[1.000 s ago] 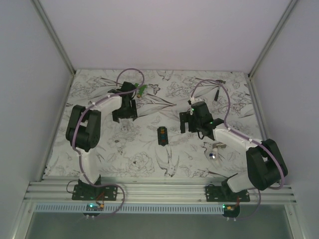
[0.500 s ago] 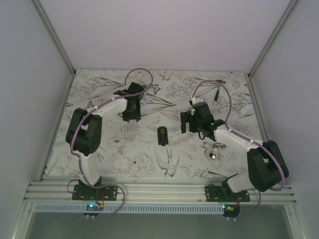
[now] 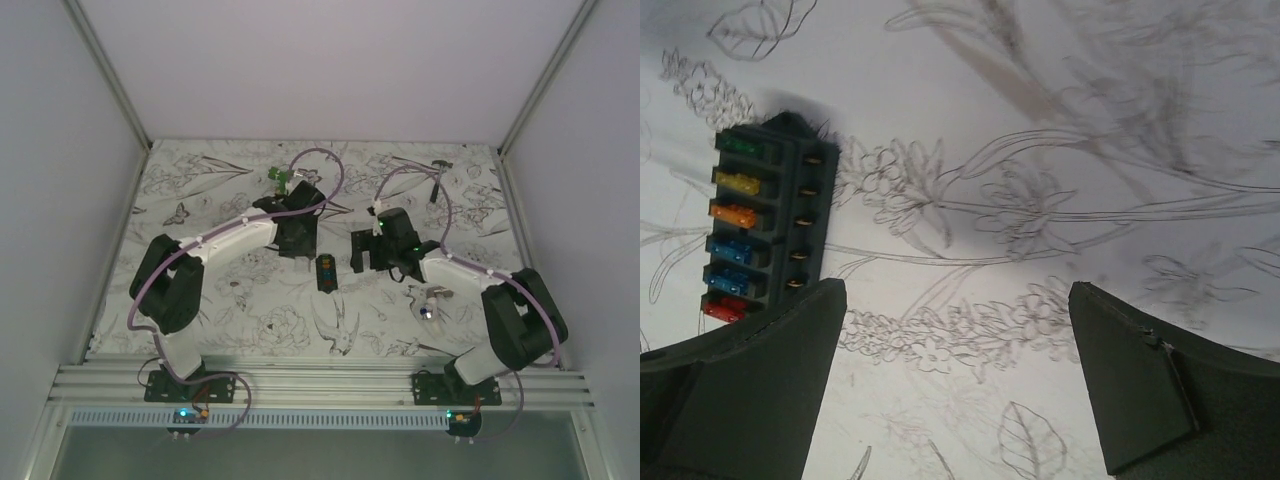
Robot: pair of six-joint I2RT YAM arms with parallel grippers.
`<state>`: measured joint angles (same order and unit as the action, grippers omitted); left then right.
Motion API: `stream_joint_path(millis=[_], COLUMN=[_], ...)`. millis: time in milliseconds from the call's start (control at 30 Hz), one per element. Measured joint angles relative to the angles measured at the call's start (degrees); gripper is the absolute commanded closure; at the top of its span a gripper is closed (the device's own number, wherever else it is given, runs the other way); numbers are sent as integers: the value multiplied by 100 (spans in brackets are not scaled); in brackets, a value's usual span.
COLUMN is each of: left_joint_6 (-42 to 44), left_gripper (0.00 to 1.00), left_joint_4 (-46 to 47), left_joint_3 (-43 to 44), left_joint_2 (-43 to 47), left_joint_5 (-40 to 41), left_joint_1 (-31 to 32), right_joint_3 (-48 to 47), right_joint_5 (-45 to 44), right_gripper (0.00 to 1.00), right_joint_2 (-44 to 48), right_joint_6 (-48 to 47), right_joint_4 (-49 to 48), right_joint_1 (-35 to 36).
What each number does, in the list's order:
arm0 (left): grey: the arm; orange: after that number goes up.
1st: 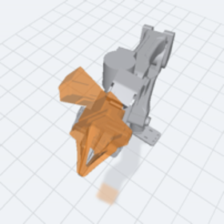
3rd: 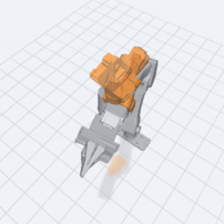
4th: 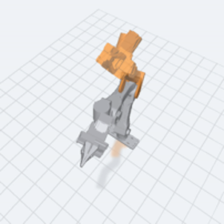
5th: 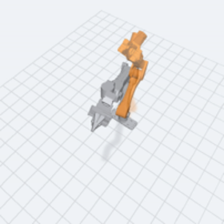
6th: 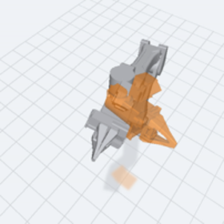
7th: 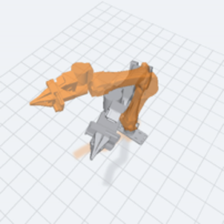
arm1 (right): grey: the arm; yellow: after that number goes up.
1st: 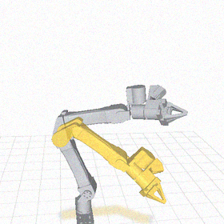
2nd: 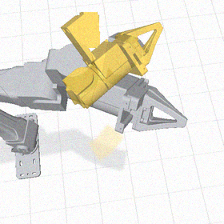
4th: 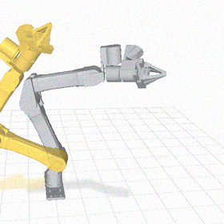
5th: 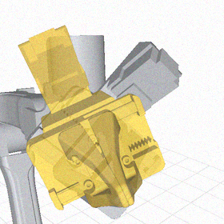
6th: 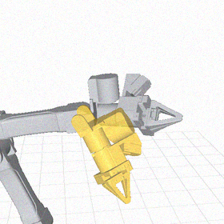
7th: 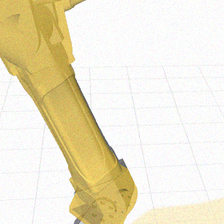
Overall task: Snap on the fuse box
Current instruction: Pick up the fuse box cover from the center of the board, then adjust the fuse box base at the center of the board, then close the fuse box cover on the fuse box base.
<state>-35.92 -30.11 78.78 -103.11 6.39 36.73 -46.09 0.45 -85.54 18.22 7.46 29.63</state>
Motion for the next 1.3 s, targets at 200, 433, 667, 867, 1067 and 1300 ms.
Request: stream_joint_path(millis=[200,433,667,867,1067,1300], left_joint_6=[-74,-70,-13,164,446,645], left_gripper=[62,63,64,65,64,63], left_joint_4=[-17,-37,-37,-85,-256,-498], left_joint_3=[-149,-345,-367,-149,431,850], left_joint_2=[26,275,315,142,-372,-791], left_joint_5=[-33,-33,-81,-203,-190,-151], left_joint_1=[-9,-44,-61,44,343,503], right_joint_3=[-7,-275,-389,-245,466,1023], right_joint_5=[129,151,181,-133,-839,-1220], right_gripper=[0,0,0,1,0,1], right_joint_2=[-686,-999,-1132,-914,168,793], right_joint_6=[50,116,197,221,341,492], right_joint_4=[-234,-455,-577,-544,-520,-610], right_joint_1=[411,710,951,822,149,-273])
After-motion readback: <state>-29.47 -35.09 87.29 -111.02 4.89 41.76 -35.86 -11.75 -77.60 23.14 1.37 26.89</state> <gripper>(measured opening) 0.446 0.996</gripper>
